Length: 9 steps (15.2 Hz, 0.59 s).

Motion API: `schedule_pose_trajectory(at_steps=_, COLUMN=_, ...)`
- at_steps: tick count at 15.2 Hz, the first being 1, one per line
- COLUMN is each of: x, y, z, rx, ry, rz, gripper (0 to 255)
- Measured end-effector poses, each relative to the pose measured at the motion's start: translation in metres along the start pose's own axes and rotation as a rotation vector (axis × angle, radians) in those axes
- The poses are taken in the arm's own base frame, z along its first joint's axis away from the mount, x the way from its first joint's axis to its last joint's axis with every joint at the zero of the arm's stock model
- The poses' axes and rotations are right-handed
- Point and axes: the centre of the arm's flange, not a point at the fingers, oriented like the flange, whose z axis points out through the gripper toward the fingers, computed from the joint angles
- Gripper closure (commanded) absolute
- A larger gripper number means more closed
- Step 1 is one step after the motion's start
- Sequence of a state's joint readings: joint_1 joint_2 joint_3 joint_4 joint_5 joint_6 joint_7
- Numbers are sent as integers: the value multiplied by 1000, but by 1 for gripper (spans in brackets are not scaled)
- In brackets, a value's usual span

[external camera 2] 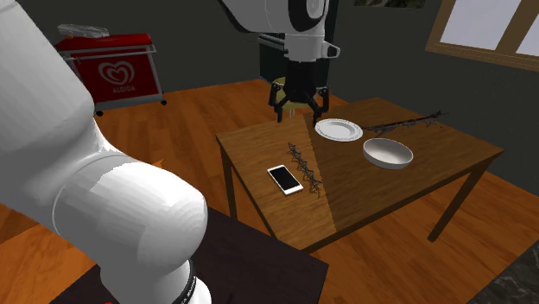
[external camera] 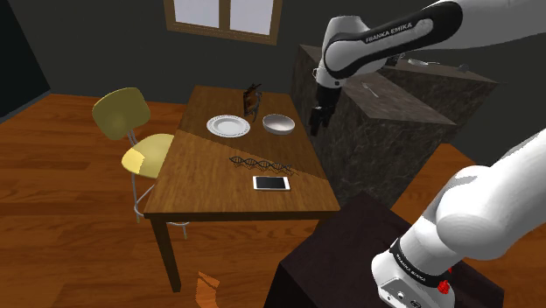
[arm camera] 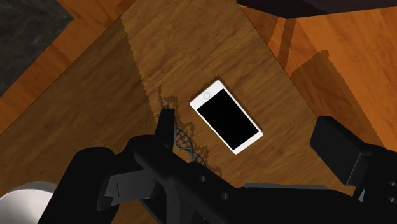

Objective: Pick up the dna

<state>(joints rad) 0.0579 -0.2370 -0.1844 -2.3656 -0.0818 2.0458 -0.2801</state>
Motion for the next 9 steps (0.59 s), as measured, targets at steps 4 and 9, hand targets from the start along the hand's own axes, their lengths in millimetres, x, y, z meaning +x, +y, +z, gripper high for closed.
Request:
schedule_pose_trajectory(at_steps=4, x=36, y=7, z=38, rx=9, ry=3, rz=-38, gripper=0)
schedule_pose_trajectory(at_steps=9, x=82, y=13, z=79, rx=21, ry=8, rz=-85, gripper=0)
